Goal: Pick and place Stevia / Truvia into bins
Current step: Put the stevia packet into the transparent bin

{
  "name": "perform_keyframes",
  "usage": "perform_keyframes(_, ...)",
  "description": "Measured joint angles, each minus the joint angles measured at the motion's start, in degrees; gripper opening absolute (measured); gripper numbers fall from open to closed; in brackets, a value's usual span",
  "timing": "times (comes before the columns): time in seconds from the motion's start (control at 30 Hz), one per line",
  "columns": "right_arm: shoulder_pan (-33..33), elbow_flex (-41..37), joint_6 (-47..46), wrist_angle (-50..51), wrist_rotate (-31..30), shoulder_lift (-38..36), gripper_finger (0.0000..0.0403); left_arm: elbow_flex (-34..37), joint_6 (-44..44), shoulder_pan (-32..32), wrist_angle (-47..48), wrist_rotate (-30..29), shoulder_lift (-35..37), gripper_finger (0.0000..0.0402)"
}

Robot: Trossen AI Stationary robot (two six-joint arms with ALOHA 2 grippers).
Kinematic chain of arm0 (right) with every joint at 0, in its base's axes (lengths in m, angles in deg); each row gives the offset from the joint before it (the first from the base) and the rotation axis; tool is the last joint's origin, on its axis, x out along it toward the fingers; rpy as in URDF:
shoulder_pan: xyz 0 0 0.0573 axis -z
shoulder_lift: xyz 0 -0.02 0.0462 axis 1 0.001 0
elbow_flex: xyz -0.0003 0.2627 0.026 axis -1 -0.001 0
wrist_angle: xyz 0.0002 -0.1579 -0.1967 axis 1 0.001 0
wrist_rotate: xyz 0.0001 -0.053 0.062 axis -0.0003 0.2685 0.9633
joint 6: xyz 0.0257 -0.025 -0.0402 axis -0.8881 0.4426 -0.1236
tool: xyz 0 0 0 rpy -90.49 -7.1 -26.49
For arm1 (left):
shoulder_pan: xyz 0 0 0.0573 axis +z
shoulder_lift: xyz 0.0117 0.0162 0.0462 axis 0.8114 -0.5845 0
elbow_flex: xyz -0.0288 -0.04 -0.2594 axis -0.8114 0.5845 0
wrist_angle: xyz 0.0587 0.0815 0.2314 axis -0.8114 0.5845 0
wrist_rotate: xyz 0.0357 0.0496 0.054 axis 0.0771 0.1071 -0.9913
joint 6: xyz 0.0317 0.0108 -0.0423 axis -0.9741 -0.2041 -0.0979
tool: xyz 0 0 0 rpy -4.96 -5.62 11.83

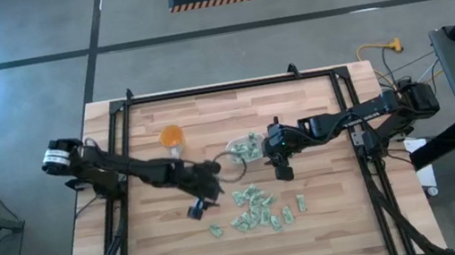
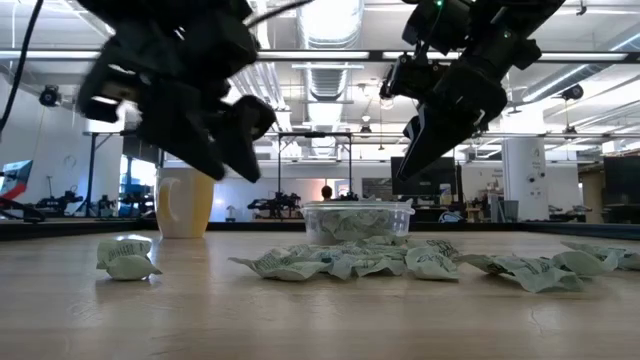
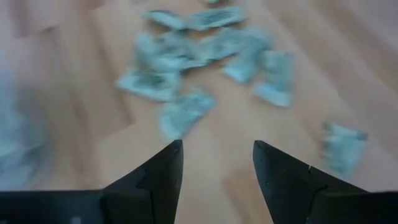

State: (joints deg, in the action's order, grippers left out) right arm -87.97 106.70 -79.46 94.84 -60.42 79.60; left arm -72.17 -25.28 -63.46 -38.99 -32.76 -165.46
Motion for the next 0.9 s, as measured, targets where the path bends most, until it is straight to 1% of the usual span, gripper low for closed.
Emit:
perform_keyframes(0.23,-0.2,0.0,-1.0,0.0,0.2,0.0,0.0123,0.1,4.0,-6.5,0.2,-0.1,-0.3,0.0178)
perform_keyframes(0.3,-0.4,-0.1,-2.4,0.3,2.6,0.0,0.0122,0.1,4.8,-7.6,0.4,-0.3,-0.2,0.0178)
perform_keyframes(0.43,-2.5,-0.6,-4.6,3.0,9.6,0.0,0.0121,0.2,6.0,-8.2,0.4,-1.1,-0.2,0.0178)
perform_keyframes(0.5,-4.4,-0.6,-7.5,6.7,10.7,0.0,0.0121,0.4,6.0,-8.1,0.5,-1.3,-0.2,0.0178)
perform_keyframes(0.6,-7.8,-0.1,-14.3,14.1,10.8,0.0,0.0118,0.8,6.0,-8.1,0.5,-2.2,-0.2,0.0178)
perform_keyframes(0.7,-12.6,0.0,-22.2,18.0,9.8,0.0,0.0114,1.0,6.1,-8.1,0.9,-2.9,-0.2,0.0178)
perform_keyframes(0.77,-16.1,0.0,-26.0,18.9,9.0,0.0,0.0112,1.0,6.1,-8.1,0.9,-2.9,-0.2,0.0178)
perform_keyframes(0.83,-19.9,0.0,-29.0,18.8,6.8,0.0,0.011,1.0,6.1,-8.1,0.9,-2.9,-0.2,0.0178)
perform_keyframes(0.9,-23.6,0.0,-31.5,18.8,3.2,0.0,0.0109,1.0,6.1,-8.1,0.9,-2.9,-0.2,0.0178)
